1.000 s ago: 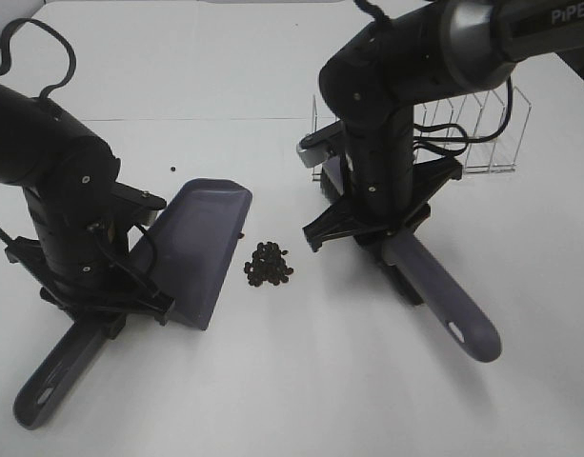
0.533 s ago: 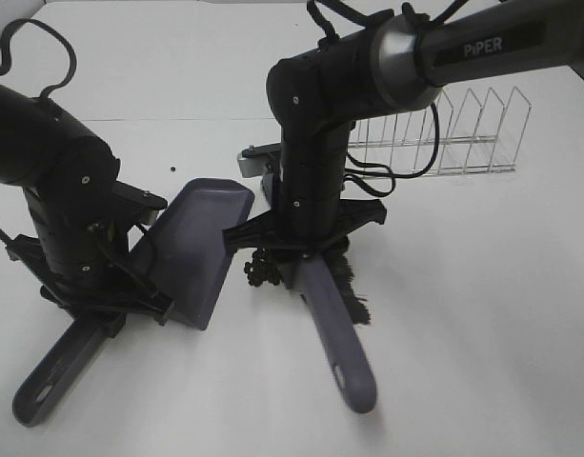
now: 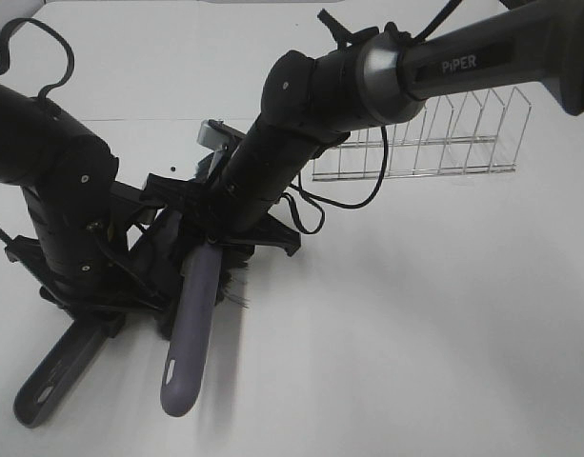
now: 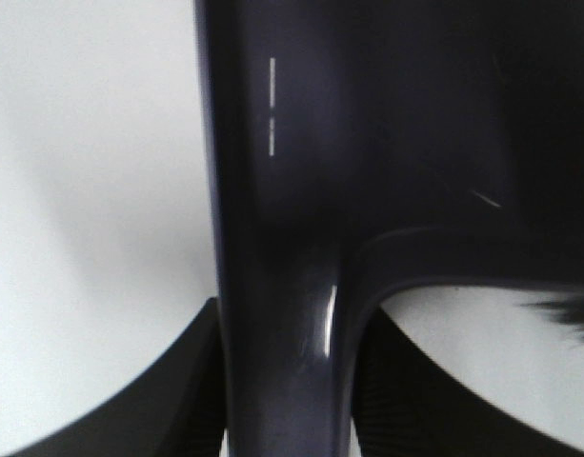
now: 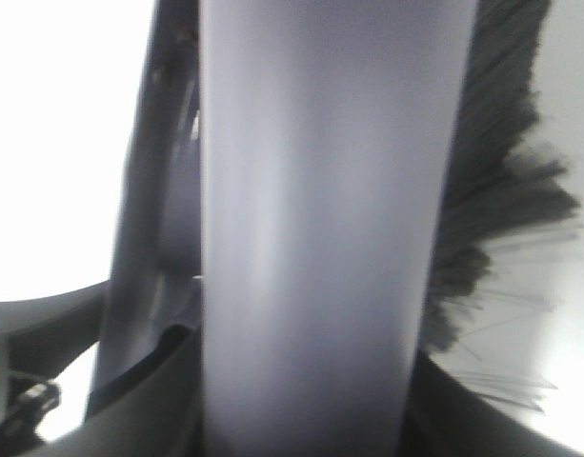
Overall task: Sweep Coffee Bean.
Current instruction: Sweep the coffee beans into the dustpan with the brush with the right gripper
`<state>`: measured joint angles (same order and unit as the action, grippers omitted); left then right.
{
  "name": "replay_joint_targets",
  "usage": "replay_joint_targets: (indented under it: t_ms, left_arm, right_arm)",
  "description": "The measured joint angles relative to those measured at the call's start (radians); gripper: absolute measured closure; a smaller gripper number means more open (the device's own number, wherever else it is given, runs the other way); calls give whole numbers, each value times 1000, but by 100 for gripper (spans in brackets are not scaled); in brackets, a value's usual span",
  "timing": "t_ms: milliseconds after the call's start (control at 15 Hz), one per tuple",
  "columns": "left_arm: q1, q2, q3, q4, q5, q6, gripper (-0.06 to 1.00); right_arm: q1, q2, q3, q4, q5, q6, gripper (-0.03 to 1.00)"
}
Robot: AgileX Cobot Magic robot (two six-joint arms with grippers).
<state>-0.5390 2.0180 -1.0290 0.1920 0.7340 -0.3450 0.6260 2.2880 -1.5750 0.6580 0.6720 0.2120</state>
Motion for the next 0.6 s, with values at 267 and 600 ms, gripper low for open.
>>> replay_joint_targets:
  t_ms: [267,600]
  left_arm:
    - [0,0,0,0,-1,0,63]
    - [0,0,0,0,-1,3,63]
  right_arm:
    - [-11,-5,-1,-7,48,-44,68]
    - [-80,-111,-1,-310,171,20,68]
